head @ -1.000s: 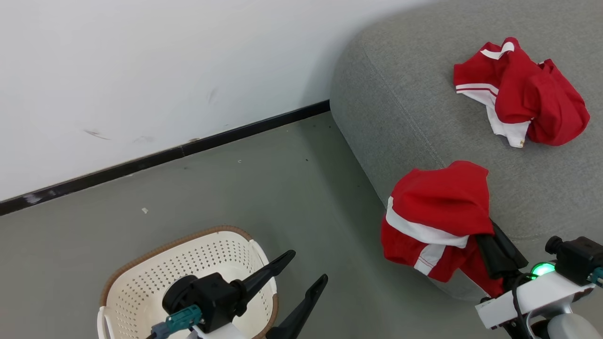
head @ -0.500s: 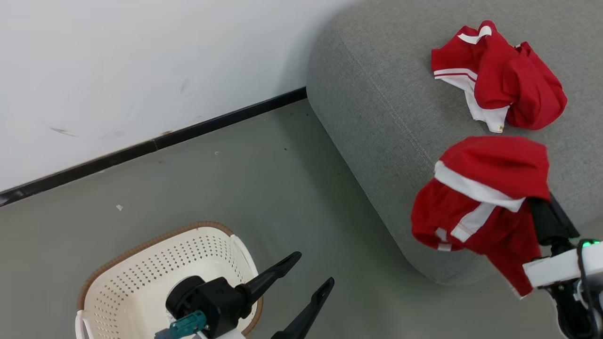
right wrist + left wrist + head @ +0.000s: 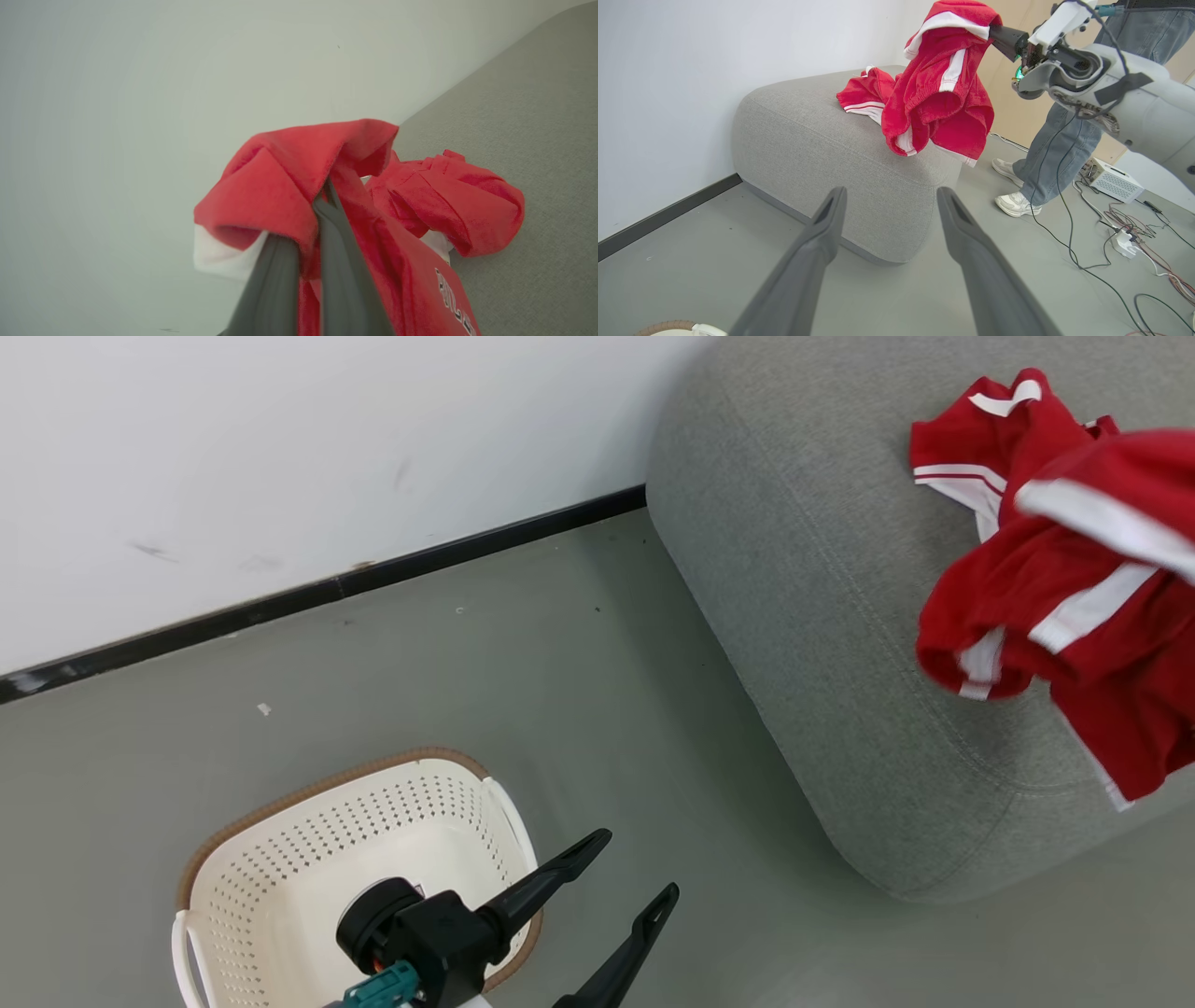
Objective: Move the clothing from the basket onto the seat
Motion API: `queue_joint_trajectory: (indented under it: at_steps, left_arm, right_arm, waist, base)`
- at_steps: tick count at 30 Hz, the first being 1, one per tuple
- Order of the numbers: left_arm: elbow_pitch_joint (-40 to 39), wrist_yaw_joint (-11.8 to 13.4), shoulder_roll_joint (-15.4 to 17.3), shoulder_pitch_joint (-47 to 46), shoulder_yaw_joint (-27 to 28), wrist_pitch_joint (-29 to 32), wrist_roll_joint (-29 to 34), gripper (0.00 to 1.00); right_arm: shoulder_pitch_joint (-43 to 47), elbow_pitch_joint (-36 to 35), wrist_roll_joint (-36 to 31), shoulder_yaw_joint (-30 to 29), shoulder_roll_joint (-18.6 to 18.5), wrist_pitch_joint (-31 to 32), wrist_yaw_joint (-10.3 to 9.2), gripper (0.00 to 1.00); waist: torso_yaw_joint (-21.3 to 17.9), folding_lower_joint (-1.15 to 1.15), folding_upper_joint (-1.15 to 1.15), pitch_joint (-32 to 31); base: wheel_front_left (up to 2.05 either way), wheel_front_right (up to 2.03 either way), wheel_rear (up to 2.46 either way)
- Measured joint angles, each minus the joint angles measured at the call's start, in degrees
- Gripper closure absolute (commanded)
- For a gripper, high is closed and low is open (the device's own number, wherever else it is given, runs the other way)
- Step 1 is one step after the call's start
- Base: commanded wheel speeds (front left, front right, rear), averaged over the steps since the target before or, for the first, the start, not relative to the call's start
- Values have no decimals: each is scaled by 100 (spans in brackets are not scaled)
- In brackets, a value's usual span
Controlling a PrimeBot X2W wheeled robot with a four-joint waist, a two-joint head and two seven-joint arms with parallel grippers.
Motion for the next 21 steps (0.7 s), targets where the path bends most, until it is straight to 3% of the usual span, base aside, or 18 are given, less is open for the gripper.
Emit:
queue_joint_trajectory:
  at_steps: [21]
  left_arm:
    - [-330,48,167,-137,-67,333,161,0]
  right_arm:
    - [-2907,1670,-356,-1950,-567,736,0,100]
  waist:
    - [598,0,0,550]
  base:
    - [0,0,0]
